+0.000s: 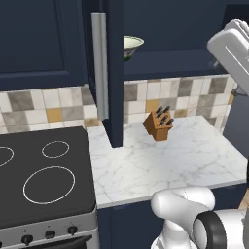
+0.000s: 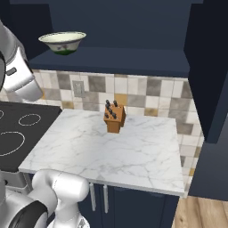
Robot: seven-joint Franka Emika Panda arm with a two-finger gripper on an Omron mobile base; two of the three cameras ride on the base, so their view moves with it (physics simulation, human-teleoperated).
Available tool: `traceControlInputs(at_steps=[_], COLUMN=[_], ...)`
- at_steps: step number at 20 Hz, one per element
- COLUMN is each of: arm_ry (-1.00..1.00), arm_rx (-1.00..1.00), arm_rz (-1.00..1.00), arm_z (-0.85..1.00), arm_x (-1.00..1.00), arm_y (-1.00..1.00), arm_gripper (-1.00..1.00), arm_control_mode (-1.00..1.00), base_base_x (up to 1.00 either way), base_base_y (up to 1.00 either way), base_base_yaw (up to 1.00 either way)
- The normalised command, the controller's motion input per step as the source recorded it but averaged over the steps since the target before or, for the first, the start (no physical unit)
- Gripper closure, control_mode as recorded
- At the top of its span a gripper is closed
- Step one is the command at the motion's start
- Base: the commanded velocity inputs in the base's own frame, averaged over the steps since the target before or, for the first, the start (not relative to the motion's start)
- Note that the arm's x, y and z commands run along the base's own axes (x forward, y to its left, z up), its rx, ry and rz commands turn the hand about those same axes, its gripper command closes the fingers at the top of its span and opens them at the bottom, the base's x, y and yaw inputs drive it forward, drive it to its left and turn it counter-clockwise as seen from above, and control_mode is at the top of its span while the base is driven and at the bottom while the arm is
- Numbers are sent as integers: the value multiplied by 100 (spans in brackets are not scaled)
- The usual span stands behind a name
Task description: Pick up the bowls from the cabinet and place each bowl in front of a stool on the dining counter.
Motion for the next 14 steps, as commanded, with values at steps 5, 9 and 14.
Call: traceControlInputs(at_steps=[5, 9, 14], arm_ry=[0, -6, -7], arm_rx=[0, 6, 9], arm_rz=[0, 0, 1], arm_z=[0, 0, -1], arm_x=[35, 44, 34], arm_y=[1, 15, 33], arm_gripper=[-100, -100, -100], arm_control_mode=[-100, -100, -100], base_base_x=[0, 0, 0], base_base_y=[0, 0, 0], base_base_yaw=[0, 0, 0])
